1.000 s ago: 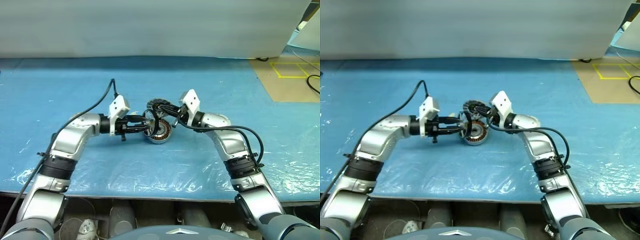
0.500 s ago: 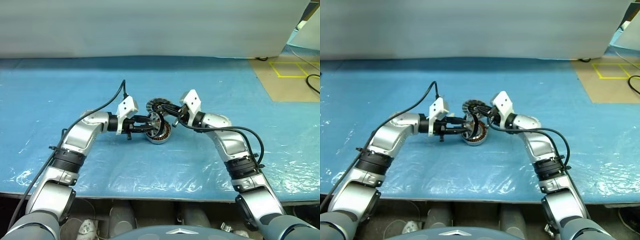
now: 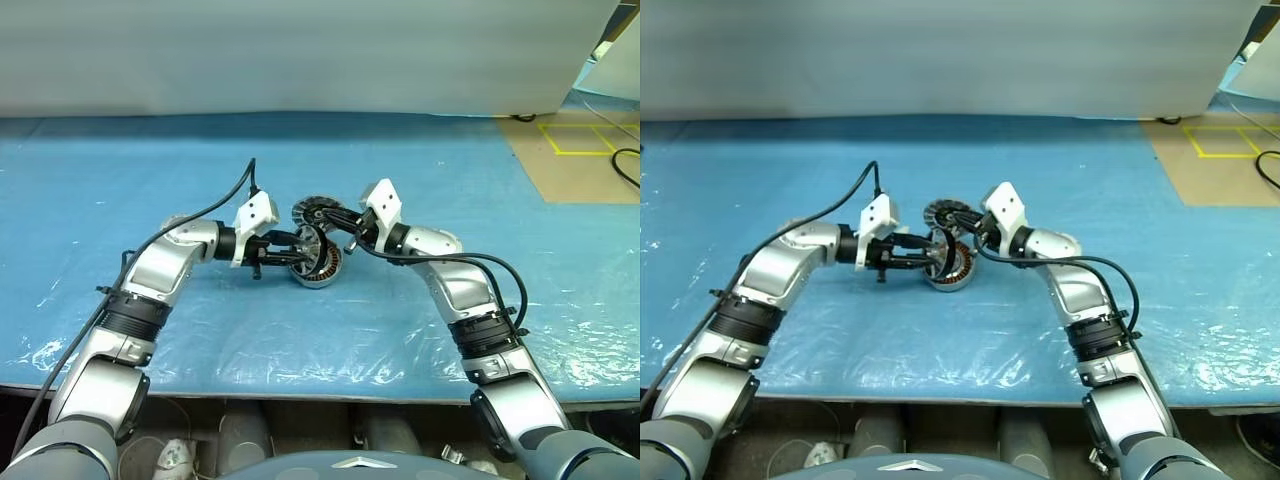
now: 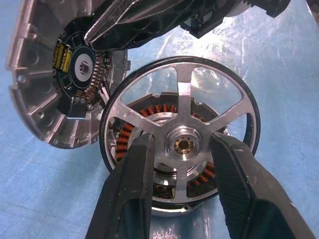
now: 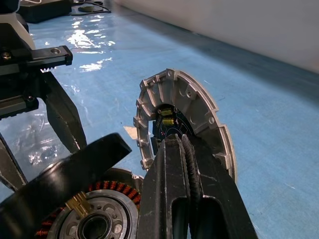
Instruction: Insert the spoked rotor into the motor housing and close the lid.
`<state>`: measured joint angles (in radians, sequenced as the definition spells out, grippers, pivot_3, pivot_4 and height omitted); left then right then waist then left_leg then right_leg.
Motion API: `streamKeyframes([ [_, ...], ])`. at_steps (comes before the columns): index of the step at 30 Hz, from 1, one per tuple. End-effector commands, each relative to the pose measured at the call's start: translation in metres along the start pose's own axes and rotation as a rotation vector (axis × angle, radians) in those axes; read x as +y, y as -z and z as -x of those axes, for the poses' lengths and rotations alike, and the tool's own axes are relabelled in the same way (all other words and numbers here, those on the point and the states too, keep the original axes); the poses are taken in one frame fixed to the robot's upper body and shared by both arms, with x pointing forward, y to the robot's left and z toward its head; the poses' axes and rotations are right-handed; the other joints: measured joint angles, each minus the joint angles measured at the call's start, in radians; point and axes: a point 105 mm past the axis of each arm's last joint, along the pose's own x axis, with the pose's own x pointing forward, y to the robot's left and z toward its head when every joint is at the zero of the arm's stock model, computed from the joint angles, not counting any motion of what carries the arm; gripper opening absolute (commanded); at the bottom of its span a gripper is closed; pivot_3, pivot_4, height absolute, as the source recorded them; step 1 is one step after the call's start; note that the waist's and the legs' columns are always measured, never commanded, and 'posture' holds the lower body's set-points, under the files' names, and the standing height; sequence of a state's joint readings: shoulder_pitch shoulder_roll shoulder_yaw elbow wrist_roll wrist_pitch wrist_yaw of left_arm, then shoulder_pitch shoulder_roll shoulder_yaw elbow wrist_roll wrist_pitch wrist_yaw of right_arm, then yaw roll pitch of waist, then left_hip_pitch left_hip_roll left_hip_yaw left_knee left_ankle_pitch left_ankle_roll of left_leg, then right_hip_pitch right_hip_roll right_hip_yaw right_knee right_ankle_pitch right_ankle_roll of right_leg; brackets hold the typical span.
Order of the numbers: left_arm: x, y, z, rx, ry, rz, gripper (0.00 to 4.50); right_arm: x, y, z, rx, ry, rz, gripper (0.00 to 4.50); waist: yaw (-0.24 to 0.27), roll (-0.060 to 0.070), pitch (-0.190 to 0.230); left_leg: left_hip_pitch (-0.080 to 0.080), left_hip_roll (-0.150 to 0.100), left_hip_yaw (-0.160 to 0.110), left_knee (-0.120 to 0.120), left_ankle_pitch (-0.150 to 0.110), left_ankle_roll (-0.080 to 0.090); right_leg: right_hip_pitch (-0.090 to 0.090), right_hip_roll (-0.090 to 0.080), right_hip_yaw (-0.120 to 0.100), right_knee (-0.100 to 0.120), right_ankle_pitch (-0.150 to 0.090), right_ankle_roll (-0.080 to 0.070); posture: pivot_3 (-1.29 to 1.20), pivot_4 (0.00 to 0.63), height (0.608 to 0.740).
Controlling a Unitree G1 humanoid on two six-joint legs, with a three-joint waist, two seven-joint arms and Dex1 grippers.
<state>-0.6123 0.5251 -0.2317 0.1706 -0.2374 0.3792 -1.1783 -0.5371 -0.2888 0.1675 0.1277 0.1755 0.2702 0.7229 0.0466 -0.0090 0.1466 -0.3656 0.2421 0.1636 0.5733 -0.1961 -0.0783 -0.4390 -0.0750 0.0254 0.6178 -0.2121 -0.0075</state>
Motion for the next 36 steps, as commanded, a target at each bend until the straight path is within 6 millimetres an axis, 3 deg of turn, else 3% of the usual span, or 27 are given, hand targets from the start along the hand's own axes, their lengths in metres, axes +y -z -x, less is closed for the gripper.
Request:
streamKeyframes([
  [1, 0.000, 0.014, 0.001, 0.089, 0.006, -0.014, 1.76, -0.001, -0.016, 0.000, -0.048, 0.002, 0.044, 0.00, -0.001, 0.000, 0.000, 0.000, 0.000, 0.000, 0.000, 0.000, 0.000, 0.000, 0.000, 0.000, 0.000, 0.000, 0.000, 0.00, 0.150, 0.740],
  [12, 0.007, 0.022, -0.001, 0.168, -0.004, -0.025, 1.76, -0.001, -0.017, -0.001, -0.053, 0.006, 0.043, 0.00, -0.003, 0.000, 0.000, 0.001, 0.000, 0.000, -0.001, 0.000, 0.000, 0.000, 0.000, 0.000, -0.001, 0.000, 0.000, 0.00, 0.150, 0.740],
  [29, 0.010, 0.008, -0.007, 0.095, -0.004, 0.008, 1.76, 0.002, -0.014, -0.003, -0.049, 0.000, 0.043, 0.00, 0.001, 0.001, 0.001, -0.001, -0.001, 0.000, -0.005, 0.000, 0.000, 0.001, 0.000, -0.001, -0.007, 0.000, 0.000, 0.00, 0.150, 0.740],
  [33, 0.012, -0.009, -0.011, 0.009, -0.026, 0.021, 2.63, 0.002, -0.014, -0.003, -0.048, 0.000, 0.042, 0.00, 0.004, 0.001, 0.002, -0.002, -0.001, 0.000, -0.005, 0.000, 0.000, 0.000, 0.000, -0.001, -0.008, 0.000, 0.000, 0.00, 0.150, 0.740],
  [36, 0.011, -0.022, -0.011, -0.065, -0.032, 0.046, 3.68, 0.001, -0.014, -0.002, -0.051, 0.000, 0.039, 0.00, 0.004, 0.000, 0.003, -0.003, -0.001, 0.000, -0.005, 0.000, 0.000, 0.000, 0.000, -0.001, -0.008, 0.002, 0.003, 0.00, 0.150, 0.740],
])
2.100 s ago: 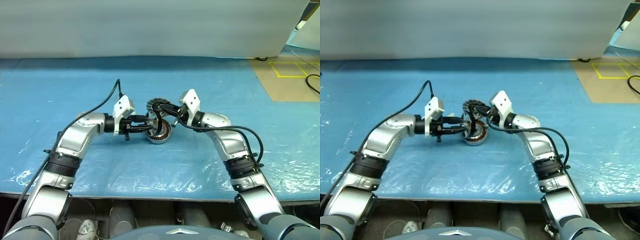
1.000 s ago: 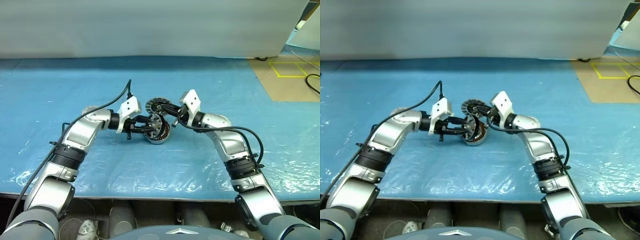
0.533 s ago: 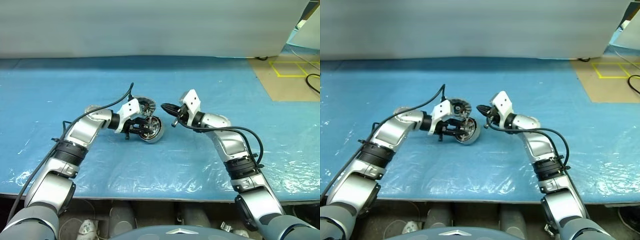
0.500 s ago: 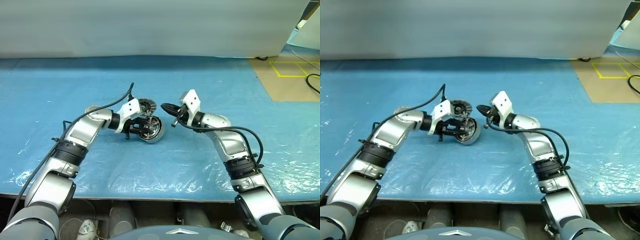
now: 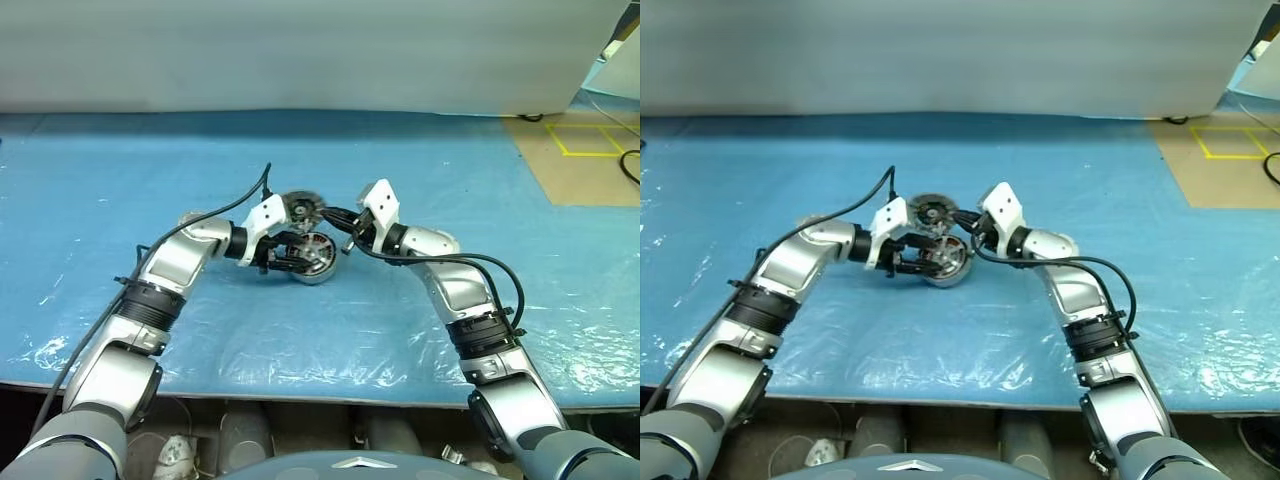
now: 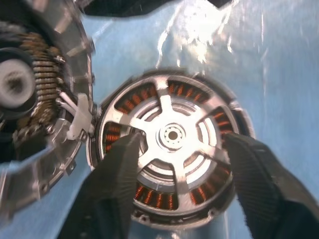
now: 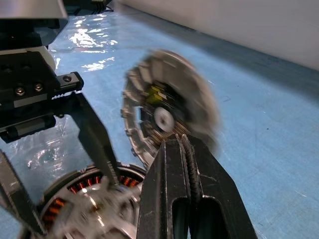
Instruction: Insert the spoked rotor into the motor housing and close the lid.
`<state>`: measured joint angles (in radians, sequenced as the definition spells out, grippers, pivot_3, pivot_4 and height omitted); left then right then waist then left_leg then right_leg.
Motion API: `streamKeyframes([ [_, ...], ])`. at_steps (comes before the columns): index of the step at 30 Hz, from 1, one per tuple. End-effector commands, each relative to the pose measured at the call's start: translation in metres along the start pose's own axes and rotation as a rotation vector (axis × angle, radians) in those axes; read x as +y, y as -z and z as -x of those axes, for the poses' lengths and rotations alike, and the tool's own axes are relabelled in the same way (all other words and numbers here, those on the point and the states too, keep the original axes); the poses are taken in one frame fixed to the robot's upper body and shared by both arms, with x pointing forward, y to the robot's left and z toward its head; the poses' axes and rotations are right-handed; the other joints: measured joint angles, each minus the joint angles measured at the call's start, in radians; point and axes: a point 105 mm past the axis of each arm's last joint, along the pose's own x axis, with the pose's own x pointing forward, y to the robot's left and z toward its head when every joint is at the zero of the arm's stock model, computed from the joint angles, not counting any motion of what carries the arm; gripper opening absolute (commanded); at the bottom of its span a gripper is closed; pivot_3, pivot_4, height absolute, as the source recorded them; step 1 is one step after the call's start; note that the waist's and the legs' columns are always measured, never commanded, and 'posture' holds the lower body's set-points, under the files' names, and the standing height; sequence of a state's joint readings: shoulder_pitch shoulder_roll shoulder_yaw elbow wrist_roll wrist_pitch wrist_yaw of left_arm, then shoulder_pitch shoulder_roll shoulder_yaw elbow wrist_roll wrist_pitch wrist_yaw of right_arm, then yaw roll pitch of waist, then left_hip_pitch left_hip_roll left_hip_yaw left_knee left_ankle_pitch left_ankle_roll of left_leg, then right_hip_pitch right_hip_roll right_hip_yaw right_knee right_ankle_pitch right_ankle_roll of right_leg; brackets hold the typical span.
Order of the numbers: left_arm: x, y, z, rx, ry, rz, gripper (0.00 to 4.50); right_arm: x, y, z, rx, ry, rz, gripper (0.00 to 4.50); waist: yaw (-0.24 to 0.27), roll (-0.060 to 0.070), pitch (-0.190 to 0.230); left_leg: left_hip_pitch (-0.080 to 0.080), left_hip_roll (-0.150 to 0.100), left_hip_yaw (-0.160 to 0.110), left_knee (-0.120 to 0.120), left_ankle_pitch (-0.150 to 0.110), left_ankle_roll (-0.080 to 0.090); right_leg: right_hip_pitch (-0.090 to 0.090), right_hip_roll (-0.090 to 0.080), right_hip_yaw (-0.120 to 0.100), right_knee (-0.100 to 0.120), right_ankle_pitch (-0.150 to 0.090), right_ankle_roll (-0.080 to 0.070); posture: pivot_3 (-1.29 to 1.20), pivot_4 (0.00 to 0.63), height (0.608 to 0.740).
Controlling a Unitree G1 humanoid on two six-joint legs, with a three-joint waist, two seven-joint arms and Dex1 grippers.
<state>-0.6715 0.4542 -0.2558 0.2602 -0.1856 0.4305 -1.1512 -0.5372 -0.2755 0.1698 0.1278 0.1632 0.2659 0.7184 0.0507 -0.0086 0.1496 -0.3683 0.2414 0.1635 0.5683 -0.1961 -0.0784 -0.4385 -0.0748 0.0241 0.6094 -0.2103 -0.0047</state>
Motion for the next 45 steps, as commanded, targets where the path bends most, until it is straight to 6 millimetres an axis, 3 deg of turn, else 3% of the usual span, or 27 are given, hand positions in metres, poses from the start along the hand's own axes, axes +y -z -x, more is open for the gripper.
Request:
streamKeyframes([
  [1, 0.001, -0.030, 0.009, -0.125, -0.015, -0.011, 3.68, -0.001, -0.014, 0.001, -0.047, 0.001, 0.034, 0.00, 0.000, 0.000, 0.001, 0.000, 0.000, 0.000, 0.000, 0.000, 0.000, 0.000, 0.000, 0.000, 0.000, 0.000, 0.000, 0.00, 0.150, 0.740],
  [4, -0.005, -0.035, 0.013, -0.169, 0.000, 0.020, 3.68, -0.002, -0.013, 0.001, -0.045, 0.001, 0.034, 0.00, -0.004, 0.000, 0.002, 0.000, 0.000, 0.000, -0.001, 0.000, 0.000, 0.000, 0.000, 0.000, 0.000, 0.000, 0.000, 0.00, 0.150, 0.740],
  [14, -0.005, -0.025, 0.016, -0.214, -0.114, 0.047, 0.11, -0.005, -0.016, 0.002, -0.051, 0.004, 0.043, 0.00, -0.003, 0.000, 0.003, 0.000, 0.000, 0.000, -0.003, 0.000, 0.000, 0.000, 0.000, -0.001, -0.001, 0.000, 0.000, 0.00, 0.150, 0.740],
  [15, -0.003, -0.024, 0.016, -0.217, -0.131, 0.042, 0.02, -0.005, -0.017, 0.002, -0.051, 0.004, 0.044, 0.00, -0.003, 0.000, 0.003, 0.000, 0.000, 0.000, -0.003, 0.000, 0.000, 0.000, 0.000, -0.001, -0.001, 0.000, 0.000, 0.00, 0.150, 0.740],
  [24, -0.006, -0.026, -0.007, -0.254, -0.175, 0.016, 0.02, -0.005, -0.018, 0.003, -0.054, 0.007, 0.046, 0.00, -0.003, -0.001, 0.003, 0.000, 0.000, 0.000, -0.002, 0.000, 0.000, 0.000, 0.000, 0.000, -0.001, 0.001, 0.001, 0.00, 0.150, 0.740],
  [30, -0.014, 0.011, -0.023, -0.114, -0.180, 0.006, 0.02, -0.006, -0.017, 0.006, -0.050, 0.012, 0.051, 0.00, -0.006, -0.001, 0.003, 0.001, 0.000, 0.000, -0.002, 0.000, 0.000, 0.000, 0.000, 0.000, -0.001, 0.001, 0.002, 0.00, 0.150, 0.740],
  [33, -0.017, 0.024, -0.024, -0.071, -0.185, -0.001, 0.02, -0.007, -0.018, 0.007, -0.051, 0.017, 0.054, 0.00, -0.003, -0.001, 0.003, 0.002, 0.000, 0.000, -0.002, 0.000, 0.000, 0.001, 0.000, 0.000, -0.001, 0.001, 0.001, 0.00, 0.150, 0.740],
  [38, -0.011, 0.013, -0.020, -0.134, -0.213, 0.033, 0.02, -0.008, -0.019, 0.006, -0.057, 0.018, 0.052, 0.00, -0.004, -0.001, 0.003, 0.002, 0.000, 0.000, -0.001, 0.000, 0.000, 0.002, 0.000, 0.000, -0.001, -0.001, -0.001, 0.00, 0.150, 0.740],
  [45, 0.007, 0.020, -0.013, -0.113, -0.322, 0.076, 0.02, -0.005, -0.020, 0.004, -0.061, 0.005, 0.051, 0.00, -0.005, -0.001, 0.003, 0.003, 0.000, 0.000, 0.001, 0.000, 0.000, 0.002, 0.000, 0.001, 0.000, -0.001, -0.001, 0.00, 0.150, 0.740],
])
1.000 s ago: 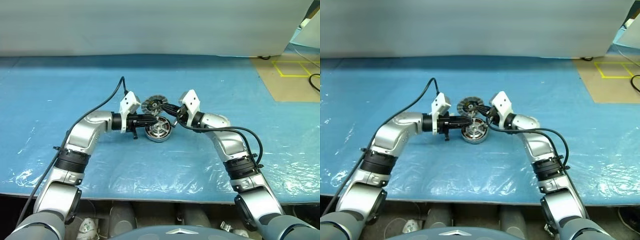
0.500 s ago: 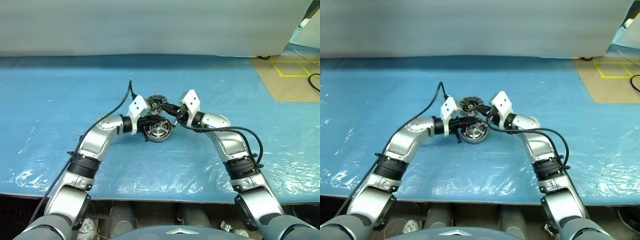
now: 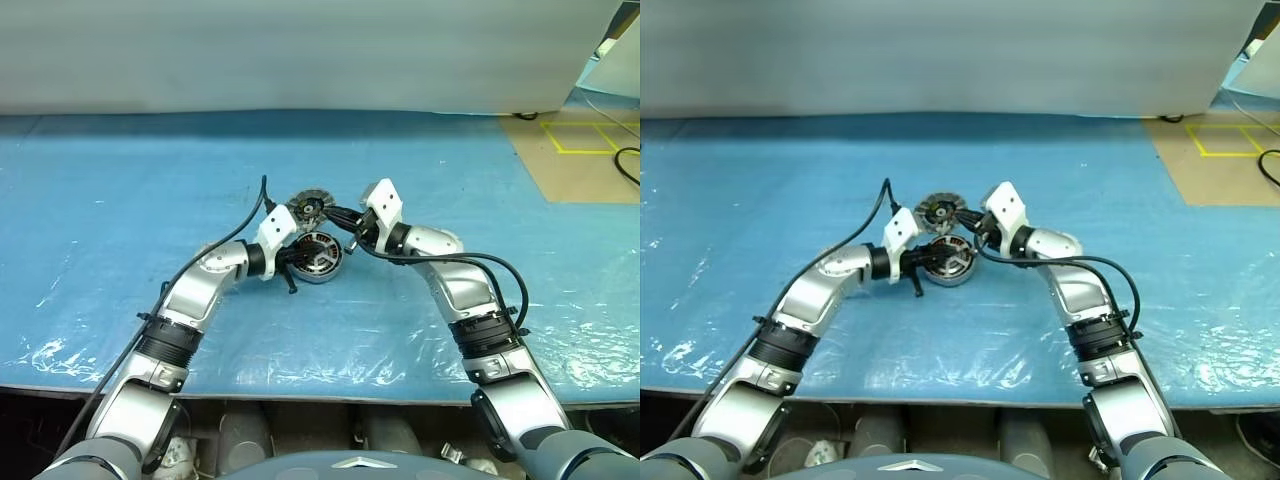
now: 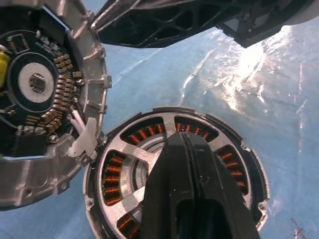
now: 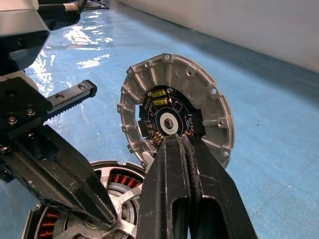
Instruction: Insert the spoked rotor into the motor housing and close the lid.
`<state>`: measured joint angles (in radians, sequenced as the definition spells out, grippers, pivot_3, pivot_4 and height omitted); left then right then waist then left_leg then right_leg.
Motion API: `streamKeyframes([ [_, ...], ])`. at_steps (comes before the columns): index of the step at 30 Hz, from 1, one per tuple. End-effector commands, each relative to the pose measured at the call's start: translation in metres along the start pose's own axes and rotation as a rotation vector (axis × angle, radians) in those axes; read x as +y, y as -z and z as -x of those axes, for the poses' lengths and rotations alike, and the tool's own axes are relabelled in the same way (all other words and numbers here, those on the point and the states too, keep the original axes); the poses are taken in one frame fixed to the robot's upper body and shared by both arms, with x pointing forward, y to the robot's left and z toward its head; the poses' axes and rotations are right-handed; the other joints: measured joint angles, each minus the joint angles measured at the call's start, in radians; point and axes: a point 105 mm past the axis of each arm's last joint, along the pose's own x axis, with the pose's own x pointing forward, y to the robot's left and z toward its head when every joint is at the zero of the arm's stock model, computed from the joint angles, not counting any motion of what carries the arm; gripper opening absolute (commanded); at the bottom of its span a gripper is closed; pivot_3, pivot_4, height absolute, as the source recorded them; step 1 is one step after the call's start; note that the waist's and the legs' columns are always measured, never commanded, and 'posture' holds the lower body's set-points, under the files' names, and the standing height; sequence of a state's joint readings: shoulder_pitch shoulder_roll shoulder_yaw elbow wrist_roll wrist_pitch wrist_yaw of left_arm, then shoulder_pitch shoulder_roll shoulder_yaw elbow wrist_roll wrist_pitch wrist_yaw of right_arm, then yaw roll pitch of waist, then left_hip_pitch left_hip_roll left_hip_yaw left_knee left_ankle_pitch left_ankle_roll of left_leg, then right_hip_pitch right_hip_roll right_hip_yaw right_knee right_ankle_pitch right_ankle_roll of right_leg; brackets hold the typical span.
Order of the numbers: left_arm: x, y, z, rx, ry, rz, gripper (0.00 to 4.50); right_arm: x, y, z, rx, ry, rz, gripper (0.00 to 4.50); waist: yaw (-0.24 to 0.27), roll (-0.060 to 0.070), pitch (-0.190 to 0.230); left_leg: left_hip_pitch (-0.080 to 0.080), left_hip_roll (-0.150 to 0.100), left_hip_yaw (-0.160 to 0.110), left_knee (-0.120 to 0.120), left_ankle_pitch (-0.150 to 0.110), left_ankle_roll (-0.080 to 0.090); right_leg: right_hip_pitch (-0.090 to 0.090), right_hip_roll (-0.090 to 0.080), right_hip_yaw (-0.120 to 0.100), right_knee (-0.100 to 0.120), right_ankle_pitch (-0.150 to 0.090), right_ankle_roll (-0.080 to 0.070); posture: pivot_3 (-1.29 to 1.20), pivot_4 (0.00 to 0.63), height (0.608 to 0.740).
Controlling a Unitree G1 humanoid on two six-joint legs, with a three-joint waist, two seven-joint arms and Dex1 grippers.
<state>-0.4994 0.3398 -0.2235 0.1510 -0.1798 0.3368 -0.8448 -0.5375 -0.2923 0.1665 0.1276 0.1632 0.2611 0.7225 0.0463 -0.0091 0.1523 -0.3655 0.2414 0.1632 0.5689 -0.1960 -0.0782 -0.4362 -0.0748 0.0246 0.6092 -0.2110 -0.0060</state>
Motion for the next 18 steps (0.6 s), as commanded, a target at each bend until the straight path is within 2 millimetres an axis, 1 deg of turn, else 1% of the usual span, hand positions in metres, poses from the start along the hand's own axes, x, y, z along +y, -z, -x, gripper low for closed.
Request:
streamKeyframes([
  [1, 0.015, 0.010, 0.003, 0.028, -0.096, 0.056, 0.02, -0.002, -0.020, 0.001, -0.068, 0.000, 0.038, 0.00, 0.000, 0.000, 0.000, 0.000, 0.000, 0.000, 0.001, 0.000, 0.000, 0.000, 0.000, 0.000, 0.000, 0.000, 0.000, 0.00, 0.150, 0.740],
  [5, 0.007, 0.012, -0.004, 0.032, -0.080, 0.108, 0.02, -0.001, -0.019, 0.001, -0.064, -0.003, 0.038, 0.00, 0.001, 0.000, 0.000, -0.001, 0.000, 0.000, 0.001, 0.000, 0.000, 0.000, 0.000, 0.000, 0.000, 0.000, 0.000, 0.00, 0.150, 0.740],
  [9, -0.009, 0.011, -0.005, 0.029, 0.012, 0.108, 0.02, -0.001, -0.018, 0.001, -0.061, -0.001, 0.038, 0.00, 0.003, 0.000, 0.000, -0.001, 0.000, 0.000, 0.001, 0.000, 0.000, 0.000, 0.000, 0.000, 0.000, 0.000, 0.000, 0.00, 0.150, 0.740],
  [11, -0.016, 0.004, -0.004, -0.015, 0.059, 0.094, 0.02, -0.002, -0.018, 0.002, -0.060, 0.000, 0.037, 0.00, 0.003, 0.000, 0.000, -0.001, 0.000, 0.000, 0.001, 0.000, 0.000, 0.000, 0.000, 0.000, 0.000, 0.000, 0.000, 0.00, 0.150, 0.740],
  [13, -0.018, -0.007, -0.002, -0.078, 0.069, 0.083, 0.02, -0.001, -0.017, 0.002, -0.059, 0.000, 0.042, 0.00, 0.003, 0.000, 0.000, -0.001, 0.000, 0.000, 0.000, 0.000, 0.000, 0.000, 0.000, 0.000, -0.001, 0.000, 0.000, 0.00, 0.150, 0.740],
  [14, -0.018, -0.011, 0.000, -0.100, 0.074, 0.090, 0.02, -0.001, -0.017, 0.002, -0.059, -0.002, 0.043, 0.00, 0.004, 0.000, 0.000, -0.002, 0.000, 0.000, 0.000, 0.000, 0.000, 0.000, 0.000, 0.000, -0.001, 0.000, 0.000, 0.00, 0.150, 0.740],
  [18, -0.011, -0.028, 0.018, -0.199, 0.069, 0.091, 0.02, 0.003, -0.017, 0.004, -0.068, -0.034, 0.031, 0.00, 0.004, 0.000, 0.000, -0.003, 0.000, 0.000, -0.001, 0.000, 0.000, -0.002, 0.000, 0.000, -0.001, 0.000, 0.001, 0.00, 0.150, 0.740],
])
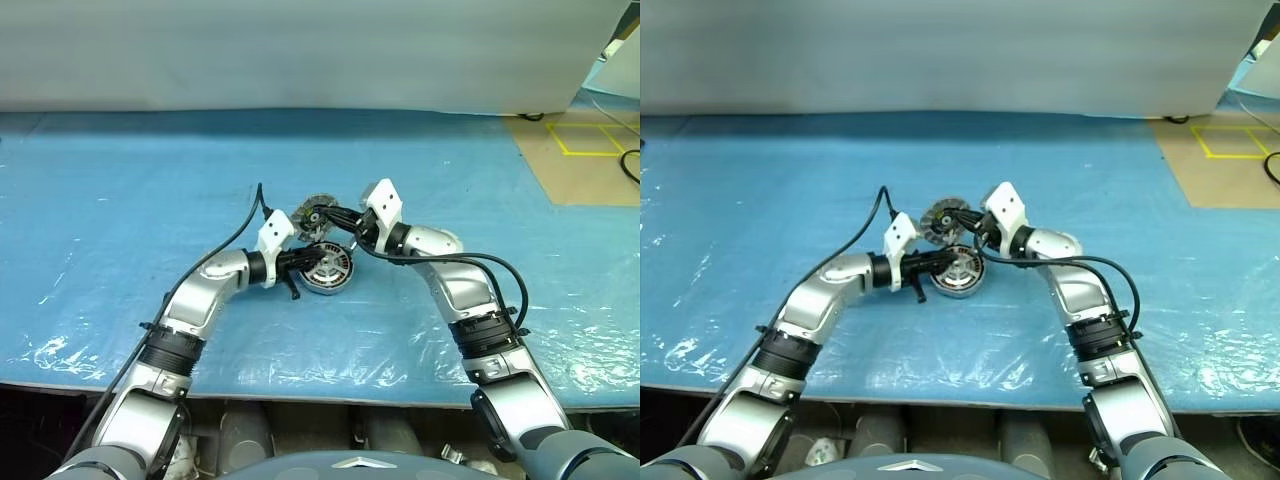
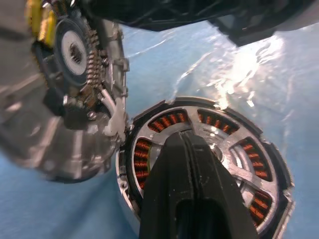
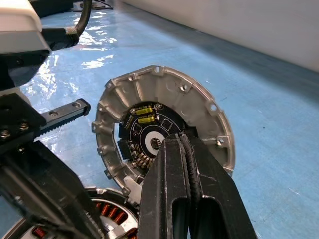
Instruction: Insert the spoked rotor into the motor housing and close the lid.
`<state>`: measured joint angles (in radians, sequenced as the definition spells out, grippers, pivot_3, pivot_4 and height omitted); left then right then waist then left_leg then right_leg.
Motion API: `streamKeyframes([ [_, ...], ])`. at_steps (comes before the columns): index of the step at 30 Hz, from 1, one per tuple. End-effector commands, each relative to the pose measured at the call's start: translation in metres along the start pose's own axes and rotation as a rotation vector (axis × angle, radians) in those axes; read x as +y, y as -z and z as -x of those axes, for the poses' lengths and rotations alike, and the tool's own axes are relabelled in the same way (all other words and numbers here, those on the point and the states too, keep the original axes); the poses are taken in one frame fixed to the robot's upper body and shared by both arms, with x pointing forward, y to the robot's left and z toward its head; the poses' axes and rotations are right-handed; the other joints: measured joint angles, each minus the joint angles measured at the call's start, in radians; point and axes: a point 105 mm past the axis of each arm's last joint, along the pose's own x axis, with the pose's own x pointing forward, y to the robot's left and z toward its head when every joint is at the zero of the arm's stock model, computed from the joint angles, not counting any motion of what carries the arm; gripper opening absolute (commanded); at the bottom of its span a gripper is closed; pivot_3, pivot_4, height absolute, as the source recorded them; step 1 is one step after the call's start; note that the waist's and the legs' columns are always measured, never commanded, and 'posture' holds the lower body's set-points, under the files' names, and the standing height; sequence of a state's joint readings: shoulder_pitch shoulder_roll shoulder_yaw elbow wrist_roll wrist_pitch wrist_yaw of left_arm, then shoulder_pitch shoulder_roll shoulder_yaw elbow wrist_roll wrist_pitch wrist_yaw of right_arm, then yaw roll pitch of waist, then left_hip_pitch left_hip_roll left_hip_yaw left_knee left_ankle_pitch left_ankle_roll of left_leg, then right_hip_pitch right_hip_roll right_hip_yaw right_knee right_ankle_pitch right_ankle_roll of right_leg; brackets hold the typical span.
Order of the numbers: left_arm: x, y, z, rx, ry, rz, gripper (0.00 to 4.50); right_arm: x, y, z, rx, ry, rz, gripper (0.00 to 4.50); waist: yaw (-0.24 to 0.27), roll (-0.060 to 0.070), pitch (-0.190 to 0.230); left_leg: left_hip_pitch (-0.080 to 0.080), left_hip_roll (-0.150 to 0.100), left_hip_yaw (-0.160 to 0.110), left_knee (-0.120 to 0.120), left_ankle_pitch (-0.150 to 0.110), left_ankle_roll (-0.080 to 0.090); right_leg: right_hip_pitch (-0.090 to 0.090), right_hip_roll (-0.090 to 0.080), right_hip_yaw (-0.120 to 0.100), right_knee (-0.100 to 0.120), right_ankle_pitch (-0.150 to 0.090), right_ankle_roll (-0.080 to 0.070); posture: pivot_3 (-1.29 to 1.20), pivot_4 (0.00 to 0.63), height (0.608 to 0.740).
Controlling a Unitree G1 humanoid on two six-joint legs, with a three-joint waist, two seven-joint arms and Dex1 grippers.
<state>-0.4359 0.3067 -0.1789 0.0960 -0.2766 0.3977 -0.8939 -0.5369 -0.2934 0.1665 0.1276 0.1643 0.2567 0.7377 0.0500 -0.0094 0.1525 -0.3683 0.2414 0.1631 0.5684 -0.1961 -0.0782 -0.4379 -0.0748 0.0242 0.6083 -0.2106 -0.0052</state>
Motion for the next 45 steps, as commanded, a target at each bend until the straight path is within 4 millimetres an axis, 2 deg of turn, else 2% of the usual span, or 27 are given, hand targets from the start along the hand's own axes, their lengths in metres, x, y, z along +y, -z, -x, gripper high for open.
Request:
streamKeyframes([
  [1, 0.001, -0.035, 0.018, -0.141, 0.016, -0.045, 0.02, 0.002, -0.018, 0.005, -0.067, -0.032, 0.026, 0.00, 0.000, 0.000, 0.000, 0.000, 0.000, 0.000, 0.000, 0.000, 0.000, 0.000, 0.000, 0.000, 0.000, 0.000, 0.000, 0.00, 0.150, 0.740],
  [6, 0.003, -0.047, 0.040, -0.186, 0.021, -0.049, 0.02, 0.007, -0.019, 0.011, -0.072, -0.079, 0.023, 0.00, -0.002, 0.000, 0.000, 0.001, 0.000, 0.000, 0.000, 0.000, 0.000, 0.000, 0.000, 0.000, 0.000, 0.000, 0.000, 0.00, 0.150, 0.740],
  [9, 0.013, -0.061, 0.056, -0.258, -0.006, -0.030, 0.02, 0.013, -0.017, 0.018, -0.061, -0.128, 0.009, 0.00, 0.000, 0.000, 0.000, 0.000, 0.000, 0.000, 0.000, 0.000, 0.000, 0.000, 0.000, 0.000, 0.000, 0.000, -0.001, 0.00, 0.150, 0.740],
  [13, 0.047, -0.073, 0.070, -0.304, -0.150, -0.088, 0.02, 0.025, -0.009, 0.030, -0.024, -0.192, -0.008, 0.00, 0.005, 0.000, 0.000, 0.000, 0.000, 0.000, 0.000, 0.000, 0.000, 0.000, 0.000, 0.000, 0.000, 0.000, -0.001, 0.00, 0.150, 0.740],
  [17, 0.080, -0.070, 0.068, -0.269, -0.284, -0.134, 0.02, 0.039, -0.003, 0.043, 0.019, -0.256, -0.048, 0.00, 0.010, 0.000, 0.000, 0.001, 0.000, 0.000, 0.001, 0.000, 0.000, 0.001, 0.000, 0.000, -0.001, 0.000, 0.000, 0.00, 0.150, 0.740],
  [21, 0.090, -0.069, 0.048, -0.248, -0.266, -0.160, 0.02, 0.044, 0.002, 0.052, 0.061, -0.268, -0.055, 0.00, 0.017, 0.000, 0.000, 0.001, 0.000, 0.000, 0.001, 0.000, 0.000, 0.001, 0.000, 0.000, 0.000, 0.001, 0.003, 0.00, 0.150, 0.740],
  [32, 0.078, -0.076, -0.012, -0.251, -0.041, -0.114, 0.02, 0.047, 0.009, 0.065, 0.114, -0.208, -0.043, 0.00, 0.029, -0.001, 0.001, 0.000, -0.001, -0.001, 0.002, 0.000, 0.000, 0.001, 0.000, 0.001, 0.000, 0.002, 0.004, 0.00, 0.150, 0.740],
  [39, 0.062, -0.063, -0.030, -0.163, 0.118, -0.066, 0.02, 0.048, 0.010, 0.073, 0.124, -0.164, -0.055, 0.00, 0.035, -0.002, 0.001, 0.000, -0.001, -0.002, 0.002, 0.000, 0.000, 0.001, 0.000, 0.001, 0.000, 0.003, 0.004, 0.00, 0.150, 0.740],
  [45, 0.036, -0.067, -0.043, -0.199, 0.284, -0.040, 0.02, 0.046, 0.010, 0.078, 0.132, -0.140, -0.062, 0.00, 0.049, -0.002, 0.001, 0.000, -0.002, -0.002, 0.002, 0.000, 0.000, 0.002, -0.001, 0.001, 0.000, 0.003, 0.004, 0.00, 0.150, 0.740],
])
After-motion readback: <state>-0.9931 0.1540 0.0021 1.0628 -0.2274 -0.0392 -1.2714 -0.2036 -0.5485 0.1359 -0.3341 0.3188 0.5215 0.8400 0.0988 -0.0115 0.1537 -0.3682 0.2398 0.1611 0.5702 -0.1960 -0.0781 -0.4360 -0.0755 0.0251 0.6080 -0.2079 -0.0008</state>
